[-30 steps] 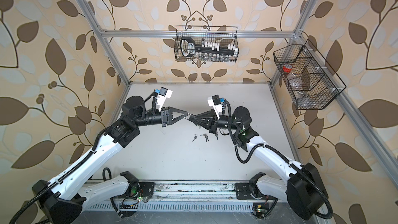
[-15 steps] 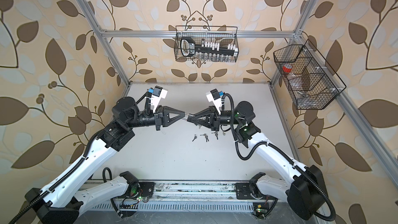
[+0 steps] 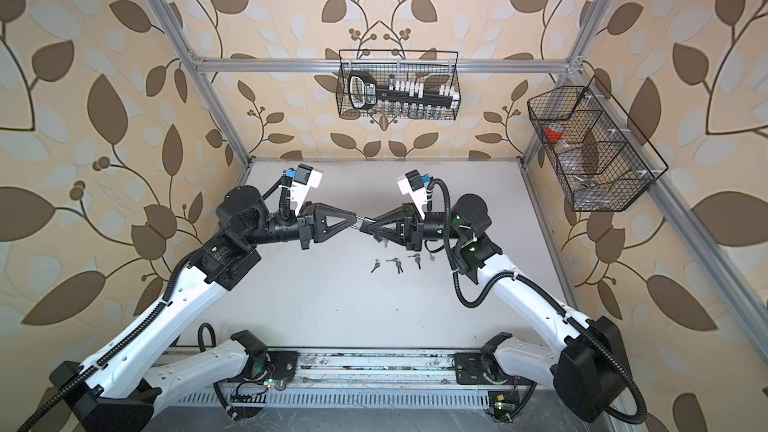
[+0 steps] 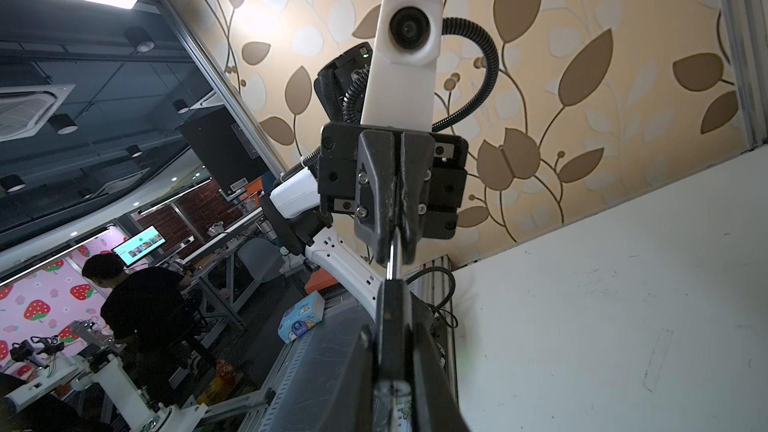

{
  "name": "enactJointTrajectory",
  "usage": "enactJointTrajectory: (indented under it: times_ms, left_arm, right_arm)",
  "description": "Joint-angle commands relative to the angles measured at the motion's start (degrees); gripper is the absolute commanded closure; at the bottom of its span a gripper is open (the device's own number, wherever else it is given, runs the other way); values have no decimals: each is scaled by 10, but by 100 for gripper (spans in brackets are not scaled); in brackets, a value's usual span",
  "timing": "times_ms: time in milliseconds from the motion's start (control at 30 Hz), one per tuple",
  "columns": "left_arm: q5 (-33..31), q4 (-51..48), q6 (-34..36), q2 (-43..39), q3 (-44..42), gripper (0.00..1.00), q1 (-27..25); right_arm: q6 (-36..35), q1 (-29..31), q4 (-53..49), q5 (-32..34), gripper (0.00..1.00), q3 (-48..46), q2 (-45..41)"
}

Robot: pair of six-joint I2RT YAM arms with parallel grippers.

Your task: Lock with the key

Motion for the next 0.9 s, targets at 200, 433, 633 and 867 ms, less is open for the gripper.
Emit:
enactJointTrajectory:
  times_ms: [200,433,633,867]
  left_arm:
    - [24,11,0,8,-29,100,-3]
    - [33,17,17,12,-51,100,-17]
    - [28,13,25,18,-60,100,-25]
    - [25,14,26,32,-62,100,-54]
  right_arm:
    - [-12,12,27,12,100,41,10]
    - [3,12,27,21,100,45,12]
    - [30,13,26,31,100,48,20]
    - [-12,13,7,70,100,48,22]
